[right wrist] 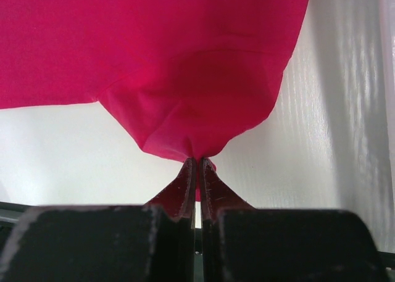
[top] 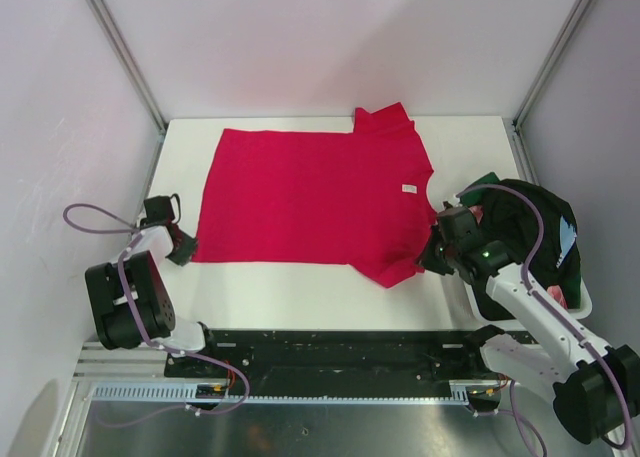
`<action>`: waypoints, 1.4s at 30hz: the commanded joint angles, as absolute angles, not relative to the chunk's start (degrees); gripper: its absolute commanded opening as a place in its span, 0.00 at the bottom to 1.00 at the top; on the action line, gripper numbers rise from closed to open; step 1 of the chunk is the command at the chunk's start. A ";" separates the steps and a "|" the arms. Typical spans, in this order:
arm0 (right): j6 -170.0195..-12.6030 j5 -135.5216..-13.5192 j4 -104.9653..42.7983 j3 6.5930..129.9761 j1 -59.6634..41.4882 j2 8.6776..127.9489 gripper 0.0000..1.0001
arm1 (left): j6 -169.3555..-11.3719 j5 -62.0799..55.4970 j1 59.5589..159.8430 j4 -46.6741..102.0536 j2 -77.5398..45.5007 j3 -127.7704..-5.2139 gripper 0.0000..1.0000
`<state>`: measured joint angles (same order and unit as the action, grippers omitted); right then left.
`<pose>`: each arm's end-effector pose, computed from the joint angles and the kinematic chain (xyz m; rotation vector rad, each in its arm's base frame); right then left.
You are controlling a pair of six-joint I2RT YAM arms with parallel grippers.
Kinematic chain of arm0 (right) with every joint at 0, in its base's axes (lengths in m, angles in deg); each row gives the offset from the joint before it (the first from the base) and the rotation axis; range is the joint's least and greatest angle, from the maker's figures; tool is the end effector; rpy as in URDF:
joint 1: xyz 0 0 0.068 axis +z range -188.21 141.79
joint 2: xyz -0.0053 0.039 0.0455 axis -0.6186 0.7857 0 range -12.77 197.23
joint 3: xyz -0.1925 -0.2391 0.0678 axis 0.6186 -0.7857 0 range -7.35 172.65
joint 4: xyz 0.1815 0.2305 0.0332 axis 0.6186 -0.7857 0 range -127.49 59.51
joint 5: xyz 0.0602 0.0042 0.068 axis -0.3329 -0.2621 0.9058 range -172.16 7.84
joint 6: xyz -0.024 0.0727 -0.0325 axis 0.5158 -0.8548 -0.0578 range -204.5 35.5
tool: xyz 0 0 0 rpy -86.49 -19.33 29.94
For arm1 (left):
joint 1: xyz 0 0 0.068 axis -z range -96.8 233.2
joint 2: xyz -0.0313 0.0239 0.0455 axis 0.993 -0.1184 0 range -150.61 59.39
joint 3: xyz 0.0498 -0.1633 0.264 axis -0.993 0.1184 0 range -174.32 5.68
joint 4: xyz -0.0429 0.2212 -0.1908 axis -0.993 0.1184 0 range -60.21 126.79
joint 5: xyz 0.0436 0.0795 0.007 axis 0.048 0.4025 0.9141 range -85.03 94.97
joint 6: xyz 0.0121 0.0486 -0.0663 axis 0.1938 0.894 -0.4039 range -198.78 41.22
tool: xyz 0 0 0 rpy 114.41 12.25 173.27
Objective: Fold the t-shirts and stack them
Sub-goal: Grap the side of the flattened tshirt closest away from the robot with both arms
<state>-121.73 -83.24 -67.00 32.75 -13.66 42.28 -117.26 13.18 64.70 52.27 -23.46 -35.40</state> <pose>0.2028 0.0912 0.2357 0.2865 2.5048 0.4322 0.2761 0.1034 0.1442 -1.3138 2.3291 0.0831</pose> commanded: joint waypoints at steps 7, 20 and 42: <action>-122.91 -83.35 -71.49 32.86 -13.34 38.51 0.00 | -115.64 12.06 64.77 51.76 -23.73 -37.79 0.02; -140.43 -83.51 -76.42 26.01 4.95 31.53 0.00 | -116.80 16.85 64.75 55.34 -17.43 -38.65 0.00; -145.34 -100.04 -89.88 38.65 15.51 33.00 0.00 | -118.64 23.27 68.51 59.49 -2.95 -34.53 0.00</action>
<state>-152.18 -93.49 -88.59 31.22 21.62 29.25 -117.83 19.95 65.33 59.60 -2.00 -31.23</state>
